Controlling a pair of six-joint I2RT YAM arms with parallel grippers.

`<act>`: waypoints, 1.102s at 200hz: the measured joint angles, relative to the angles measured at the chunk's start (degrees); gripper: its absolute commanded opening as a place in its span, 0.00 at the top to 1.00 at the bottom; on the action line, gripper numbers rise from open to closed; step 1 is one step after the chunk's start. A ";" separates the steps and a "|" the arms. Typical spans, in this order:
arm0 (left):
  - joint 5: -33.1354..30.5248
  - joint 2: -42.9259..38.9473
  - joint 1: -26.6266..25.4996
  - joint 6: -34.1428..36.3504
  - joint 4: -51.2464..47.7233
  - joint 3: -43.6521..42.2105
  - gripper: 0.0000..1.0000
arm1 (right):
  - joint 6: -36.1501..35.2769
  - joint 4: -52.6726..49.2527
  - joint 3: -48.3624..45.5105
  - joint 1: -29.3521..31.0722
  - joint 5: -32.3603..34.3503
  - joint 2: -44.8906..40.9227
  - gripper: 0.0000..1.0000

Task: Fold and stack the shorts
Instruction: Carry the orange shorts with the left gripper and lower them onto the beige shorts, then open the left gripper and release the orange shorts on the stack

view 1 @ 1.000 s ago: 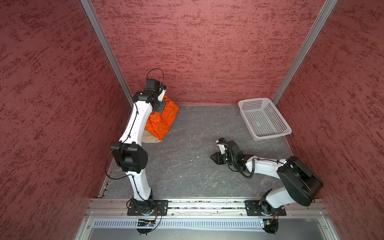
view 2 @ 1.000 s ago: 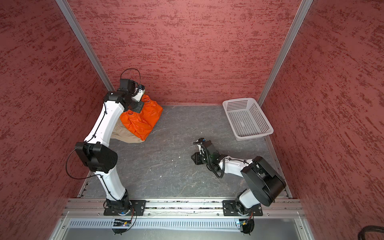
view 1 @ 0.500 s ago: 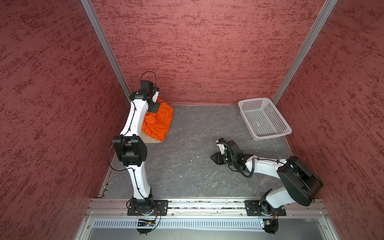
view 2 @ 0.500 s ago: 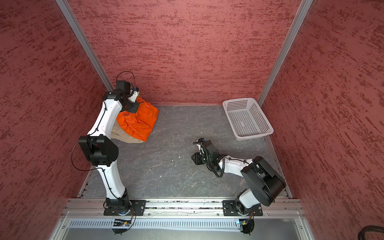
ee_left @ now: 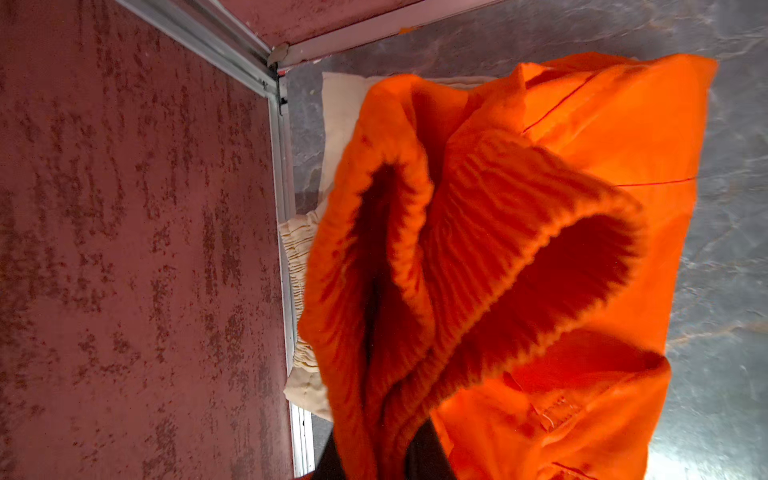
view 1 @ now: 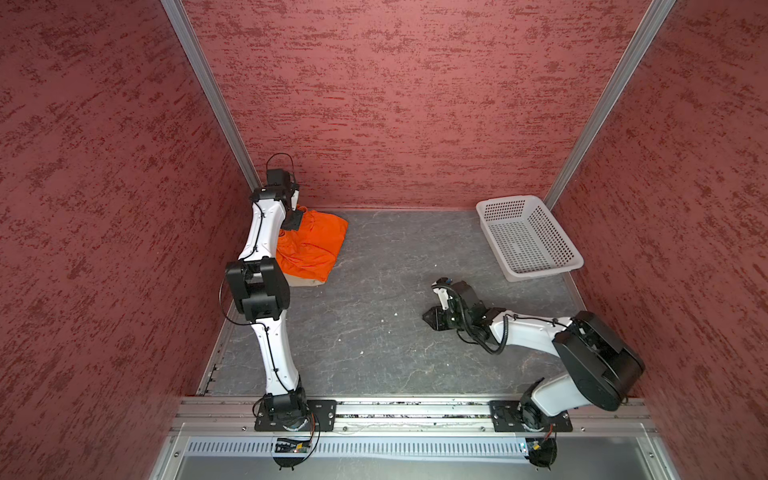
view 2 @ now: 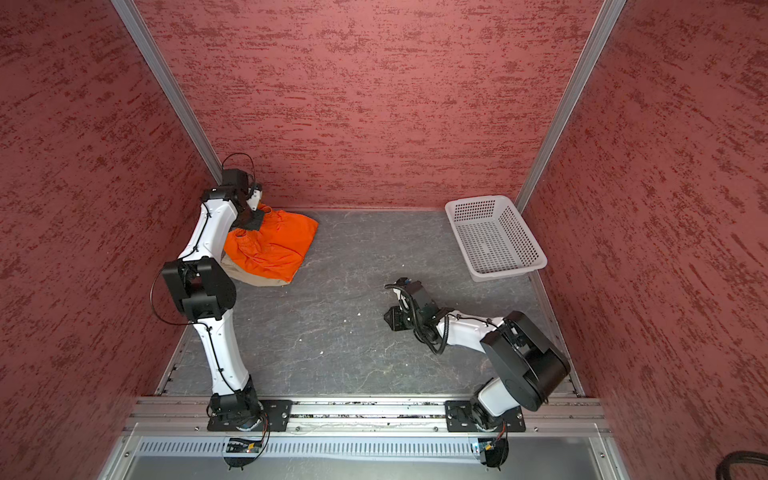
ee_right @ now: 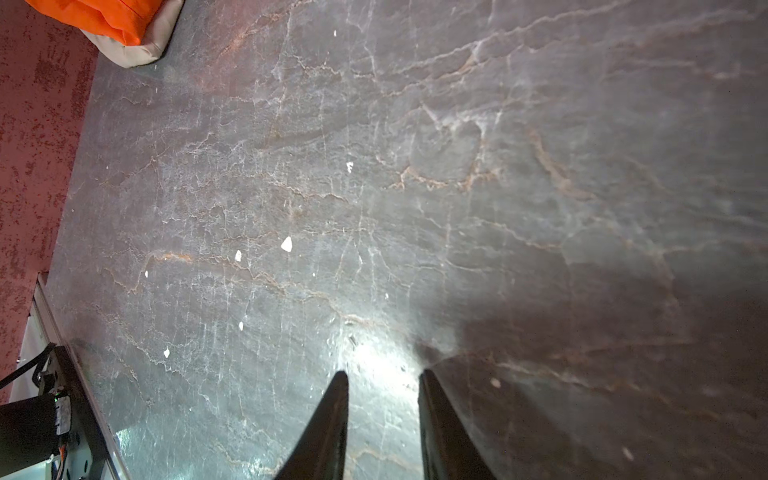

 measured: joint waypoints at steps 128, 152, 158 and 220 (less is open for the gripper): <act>2.23 -14.88 -2.25 -11.10 8.31 -10.69 0.29 | -0.37 -1.36 2.75 0.00 0.22 -0.11 0.68; 3.89 -11.87 -2.73 -13.94 11.65 -15.47 0.27 | -0.37 -1.27 2.80 0.00 0.17 -0.11 0.66; 4.09 -10.27 -2.64 -14.67 12.31 -16.59 0.26 | -0.37 -1.25 2.80 0.00 0.20 -0.11 0.66; 6.16 2.47 -1.14 -20.13 13.38 -22.84 0.17 | -0.42 -1.29 2.80 0.00 0.50 -0.81 0.62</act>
